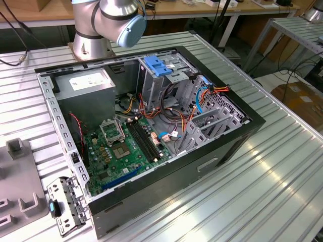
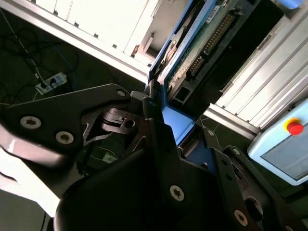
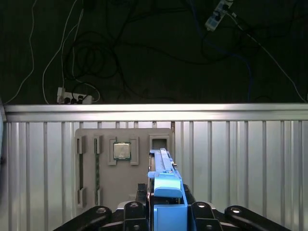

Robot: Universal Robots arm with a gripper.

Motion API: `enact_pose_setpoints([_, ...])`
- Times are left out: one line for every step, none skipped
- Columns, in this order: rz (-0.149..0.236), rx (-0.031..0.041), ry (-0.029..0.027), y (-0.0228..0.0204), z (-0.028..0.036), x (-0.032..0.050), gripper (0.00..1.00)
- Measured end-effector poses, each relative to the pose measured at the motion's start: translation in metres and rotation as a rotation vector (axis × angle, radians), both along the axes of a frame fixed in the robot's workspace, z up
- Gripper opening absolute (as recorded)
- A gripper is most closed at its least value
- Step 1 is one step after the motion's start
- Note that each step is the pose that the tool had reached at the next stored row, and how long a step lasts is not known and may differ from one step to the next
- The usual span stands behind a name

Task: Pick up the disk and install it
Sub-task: 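Pick up the disk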

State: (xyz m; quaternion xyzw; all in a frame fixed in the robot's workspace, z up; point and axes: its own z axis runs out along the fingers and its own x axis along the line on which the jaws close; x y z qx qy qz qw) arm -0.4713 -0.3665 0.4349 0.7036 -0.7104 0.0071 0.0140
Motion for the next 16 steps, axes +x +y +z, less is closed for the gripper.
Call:
enact_pose_setpoints([0.000, 0.0000, -0.0001, 0.0000, 0.0013, 0.0000, 0.37])
enact_pose_setpoints([0.000, 0.0001, -0.0001, 0.0000, 0.0027, 0.0000, 0.37])
enact_pose_setpoints([0.000, 0.0000, 0.0000, 0.0000, 0.0045, 0.0000, 0.37])
enact_pose_setpoints([0.000, 0.0001, -0.0001, 0.0000, 0.0075, 0.0000, 0.37])
enact_pose_setpoints([0.000, 0.0001, -0.0001, 0.0000, 0.0105, 0.0000, 0.37])
enact_pose_setpoints([0.000, 0.0000, -0.0001, 0.0000, 0.0120, 0.0000, 0.37])
enact_pose_setpoints([0.000, 0.0000, 0.0000, 0.0000, 0.0136, 0.0000, 0.37])
enact_pose_setpoints([0.000, 0.0001, -0.0002, 0.0000, 0.0212, 0.0000, 0.37])
enact_pose_setpoints([0.000, 0.0001, -0.0002, 0.0000, 0.0241, 0.0000, 0.37])
enact_pose_setpoints([0.000, 0.0000, 0.0000, 0.0000, 0.0270, 0.0000, 0.37])
enact_pose_setpoints([0.000, 0.0000, 0.0000, 0.0000, 0.0290, 0.0000, 0.37])
enact_pose_setpoints([0.000, 0.0000, -0.0001, 0.0000, 0.0307, 0.0000, 0.37])
enact_pose_setpoints([0.000, 0.0000, -0.0001, 0.0000, 0.0331, 0.0000, 0.37])
enact_pose_setpoints([0.000, 0.0001, -0.0001, 0.0000, 0.0347, 0.0000, 0.37])
enact_pose_setpoints([0.000, 0.0001, -0.0001, 0.0000, 0.0365, 0.0000, 0.37])
enact_pose_setpoints([0.000, 0.0000, 0.0000, 0.0000, 0.0383, 0.0000, 0.37])
